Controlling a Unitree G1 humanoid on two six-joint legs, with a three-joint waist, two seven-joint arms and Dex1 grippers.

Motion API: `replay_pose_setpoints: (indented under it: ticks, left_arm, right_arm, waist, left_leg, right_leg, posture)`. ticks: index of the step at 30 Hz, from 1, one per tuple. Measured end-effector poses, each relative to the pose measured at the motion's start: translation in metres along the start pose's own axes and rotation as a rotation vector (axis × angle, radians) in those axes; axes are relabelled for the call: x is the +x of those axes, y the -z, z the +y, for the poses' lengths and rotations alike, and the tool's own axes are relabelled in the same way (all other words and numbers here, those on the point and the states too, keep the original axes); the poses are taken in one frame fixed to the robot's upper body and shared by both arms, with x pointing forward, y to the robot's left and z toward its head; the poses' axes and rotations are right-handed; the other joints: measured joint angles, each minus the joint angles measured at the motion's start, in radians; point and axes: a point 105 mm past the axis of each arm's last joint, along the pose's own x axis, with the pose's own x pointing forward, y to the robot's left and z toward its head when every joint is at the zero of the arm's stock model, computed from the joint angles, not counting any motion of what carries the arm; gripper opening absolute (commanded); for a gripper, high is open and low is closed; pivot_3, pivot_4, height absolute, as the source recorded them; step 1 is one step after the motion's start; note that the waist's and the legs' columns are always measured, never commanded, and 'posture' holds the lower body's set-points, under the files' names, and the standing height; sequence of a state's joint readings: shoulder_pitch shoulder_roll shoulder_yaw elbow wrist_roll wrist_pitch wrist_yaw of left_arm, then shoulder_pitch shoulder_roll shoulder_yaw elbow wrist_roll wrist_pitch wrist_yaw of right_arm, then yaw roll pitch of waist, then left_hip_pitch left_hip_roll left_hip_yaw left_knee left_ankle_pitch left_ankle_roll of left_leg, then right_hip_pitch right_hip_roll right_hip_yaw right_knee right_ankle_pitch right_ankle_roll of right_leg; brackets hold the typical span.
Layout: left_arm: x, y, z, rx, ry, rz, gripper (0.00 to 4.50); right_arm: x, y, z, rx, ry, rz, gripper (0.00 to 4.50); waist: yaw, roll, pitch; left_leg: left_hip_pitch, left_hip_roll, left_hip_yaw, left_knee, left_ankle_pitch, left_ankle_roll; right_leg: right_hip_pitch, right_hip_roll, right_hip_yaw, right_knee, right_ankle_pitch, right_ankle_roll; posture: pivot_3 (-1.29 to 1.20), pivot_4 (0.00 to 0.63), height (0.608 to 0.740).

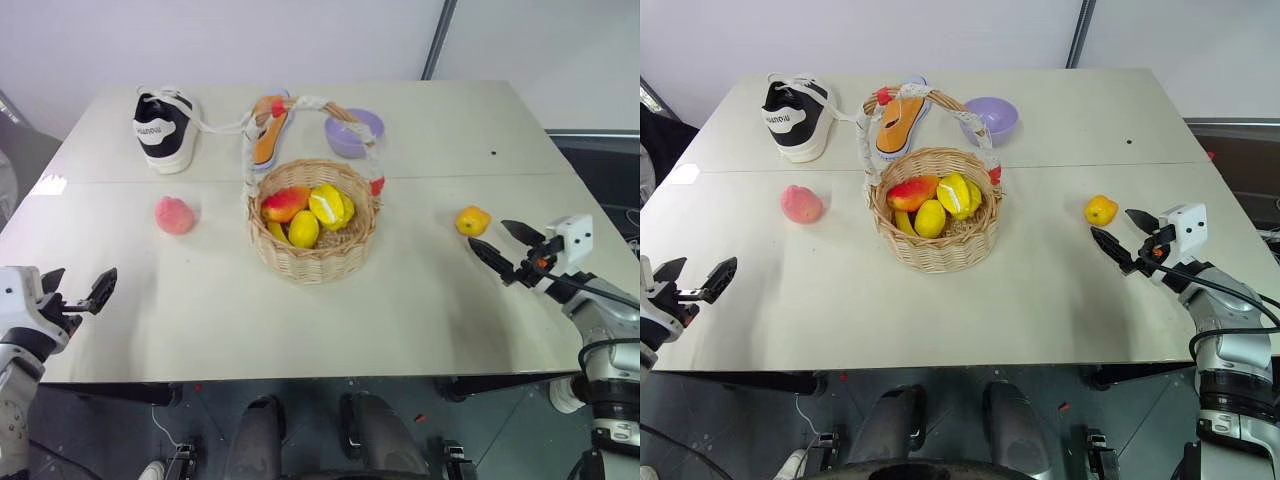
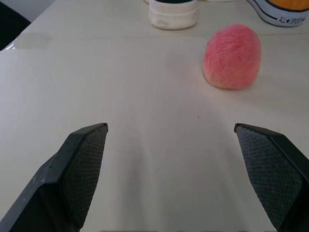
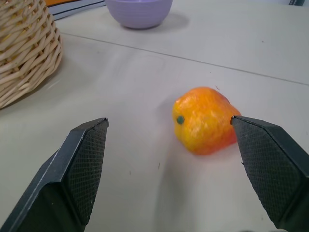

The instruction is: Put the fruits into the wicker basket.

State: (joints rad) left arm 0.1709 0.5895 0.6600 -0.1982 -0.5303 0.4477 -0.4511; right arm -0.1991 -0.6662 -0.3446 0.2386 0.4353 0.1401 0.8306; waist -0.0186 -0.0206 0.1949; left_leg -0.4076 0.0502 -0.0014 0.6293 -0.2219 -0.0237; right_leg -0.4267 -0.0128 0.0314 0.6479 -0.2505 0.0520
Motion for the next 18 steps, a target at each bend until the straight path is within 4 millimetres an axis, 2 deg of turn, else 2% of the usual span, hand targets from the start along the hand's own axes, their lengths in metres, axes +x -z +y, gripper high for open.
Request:
replay_pose_setpoints:
  ticks: [8, 12, 15, 18]
  left_arm:
    - [0.006, -0.003, -0.002, -0.006, 0.001, -0.005, 4.50]
    - [0.013, 0.000, -0.016, -0.034, 0.045, 0.015, 4.50]
    - [0.024, -0.010, -0.033, -0.053, 0.071, -0.010, 4.50]
    - [0.040, -0.026, -0.052, -0.055, 0.099, -0.033, 4.50]
  right_arm:
    - [-0.001, -0.001, 0.003, -0.009, -0.007, 0.001, 4.26]
    - [0.000, -0.005, 0.006, -0.020, -0.022, -0.005, 4.26]
    - [0.006, -0.011, 0.021, -0.040, -0.079, -0.005, 4.26]
    - [0.011, -0.025, 0.045, -0.062, -0.187, -0.023, 4.26]
  waist:
    - [0.000, 0.000, 0.000]
    - [0.001, 0.000, 0.000]
    - [0.002, 0.000, 0.000]
    - [0.004, 0.000, 0.000]
  left_leg:
    - [0.000, 0.000, 0.000, 0.000, 0.000, 0.000]
    - [0.000, 0.000, 0.000, 0.000, 0.000, 0.000]
    - [0.000, 0.000, 0.000, 0.001, 0.000, 0.000]
    - [0.000, 0.000, 0.000, 0.001, 0.000, 0.000]
  right_leg:
    - [0.000, 0.000, 0.000, 0.000, 0.000, 0.000]
    - [0.000, 0.000, 0.000, 0.000, 0.000, 0.000]
    - [0.000, 0.000, 0.000, 0.001, 0.000, 0.000]
    - [0.000, 0.001, 0.000, 0.001, 0.000, 0.001]
  posture:
    - [0.00, 0.150, 0.740]
    - [0.00, 0.150, 0.740]
    - [0.00, 0.150, 0.740]
    - [0.00, 0.150, 0.740]
